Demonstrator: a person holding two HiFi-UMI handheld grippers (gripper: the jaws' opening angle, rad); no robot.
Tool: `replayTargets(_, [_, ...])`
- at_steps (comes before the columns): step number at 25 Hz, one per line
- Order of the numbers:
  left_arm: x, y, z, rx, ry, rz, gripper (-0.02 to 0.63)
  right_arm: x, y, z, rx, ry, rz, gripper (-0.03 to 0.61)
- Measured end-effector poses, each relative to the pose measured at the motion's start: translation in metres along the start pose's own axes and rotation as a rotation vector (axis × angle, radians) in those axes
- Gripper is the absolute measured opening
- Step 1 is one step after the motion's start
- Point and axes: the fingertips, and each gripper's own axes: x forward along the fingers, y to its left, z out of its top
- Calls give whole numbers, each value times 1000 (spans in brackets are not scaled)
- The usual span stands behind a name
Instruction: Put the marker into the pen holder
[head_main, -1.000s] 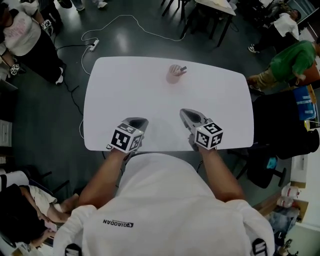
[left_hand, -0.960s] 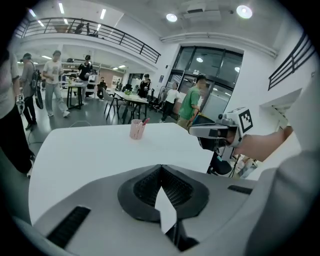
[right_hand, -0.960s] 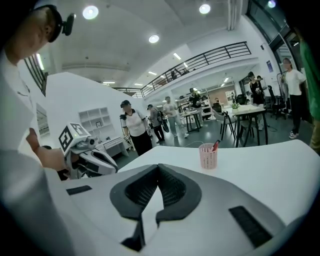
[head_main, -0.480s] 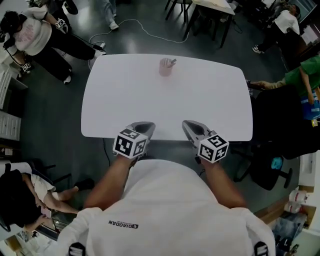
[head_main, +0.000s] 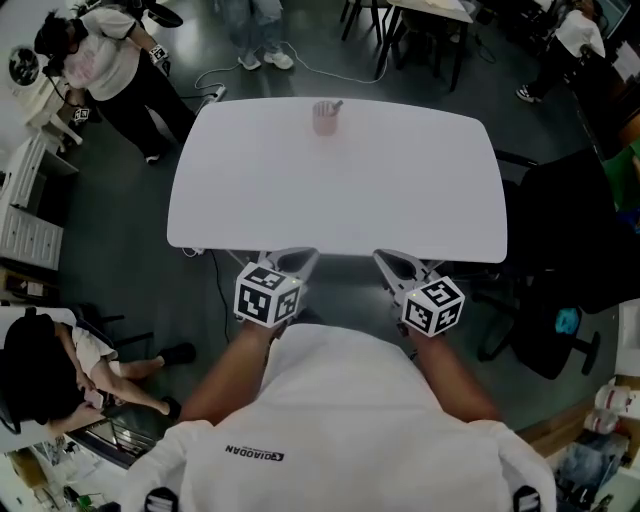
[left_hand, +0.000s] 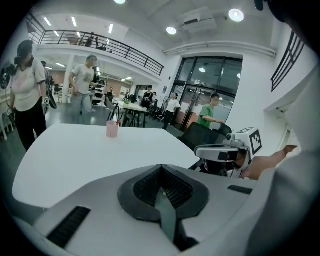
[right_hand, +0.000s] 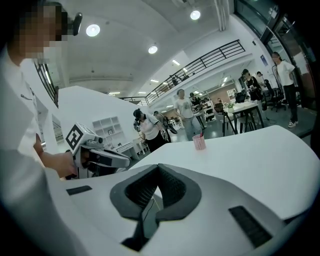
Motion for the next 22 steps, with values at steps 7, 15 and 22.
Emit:
replayTargets(7, [-6, -21, -9, 37, 46, 17, 26, -26, 6, -6, 14, -30, -8, 18])
replayTargets(15, [3, -45, 7, 90, 29, 19, 26, -41, 4, -2, -2, -63, 2, 18])
replayTargets(22, [-7, -43, 0, 80, 35, 16, 26, -41, 14, -6, -10, -47, -15, 18])
